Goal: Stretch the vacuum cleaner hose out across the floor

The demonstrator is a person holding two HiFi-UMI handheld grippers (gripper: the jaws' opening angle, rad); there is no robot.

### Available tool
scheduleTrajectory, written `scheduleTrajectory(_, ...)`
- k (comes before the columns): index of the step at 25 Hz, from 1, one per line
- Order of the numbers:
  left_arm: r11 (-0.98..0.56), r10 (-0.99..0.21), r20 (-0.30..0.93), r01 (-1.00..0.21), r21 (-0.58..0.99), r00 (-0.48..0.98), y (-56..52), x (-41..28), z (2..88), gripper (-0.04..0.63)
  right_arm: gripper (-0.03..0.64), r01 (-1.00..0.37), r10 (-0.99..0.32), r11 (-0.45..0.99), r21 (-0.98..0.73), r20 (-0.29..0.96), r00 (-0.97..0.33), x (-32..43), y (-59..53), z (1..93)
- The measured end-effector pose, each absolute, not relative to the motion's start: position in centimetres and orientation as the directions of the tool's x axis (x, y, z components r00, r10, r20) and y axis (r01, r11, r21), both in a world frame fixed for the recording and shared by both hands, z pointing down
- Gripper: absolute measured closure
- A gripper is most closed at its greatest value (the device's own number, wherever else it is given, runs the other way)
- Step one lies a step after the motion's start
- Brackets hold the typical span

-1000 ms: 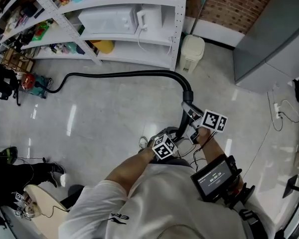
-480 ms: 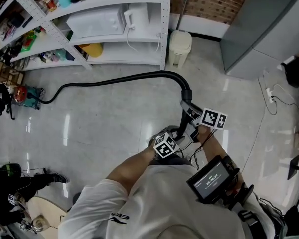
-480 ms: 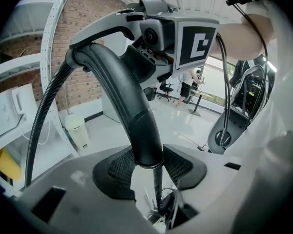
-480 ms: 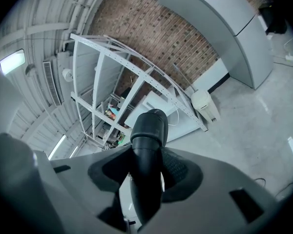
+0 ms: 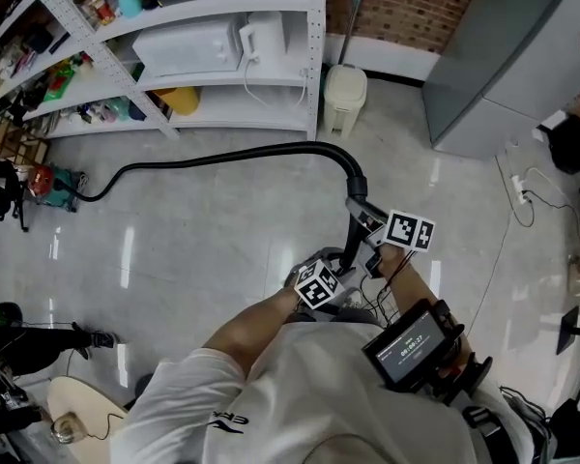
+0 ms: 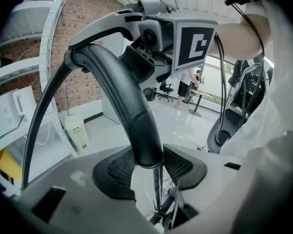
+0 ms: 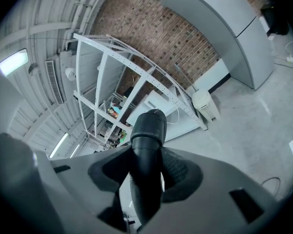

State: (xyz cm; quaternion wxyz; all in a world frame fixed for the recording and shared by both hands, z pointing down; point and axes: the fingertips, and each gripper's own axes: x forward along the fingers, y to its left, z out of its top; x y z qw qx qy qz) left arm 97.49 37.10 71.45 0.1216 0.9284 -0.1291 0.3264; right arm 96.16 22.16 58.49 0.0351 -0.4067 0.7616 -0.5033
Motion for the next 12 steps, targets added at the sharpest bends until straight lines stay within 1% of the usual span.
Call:
scheduleTrajectory(6, -0.925, -0.184, 0.649, -0.354, 0.141, 0.738, 37.1, 100.7, 71.7, 0.422, 0.443, -0.566, -0.627, 0.180, -0.805, 0.350, -0.696, 99.1, 22.2, 58.8)
scheduleTrajectory(12, -0.917, -0.180, 0.658, -0.367, 0.157, 0.731, 37.9, 104.7, 72.1, 0.422, 0.442, -0.561, -0.607, 0.173, -0.809, 0.362, -0.708, 102.9, 22.6, 59.7)
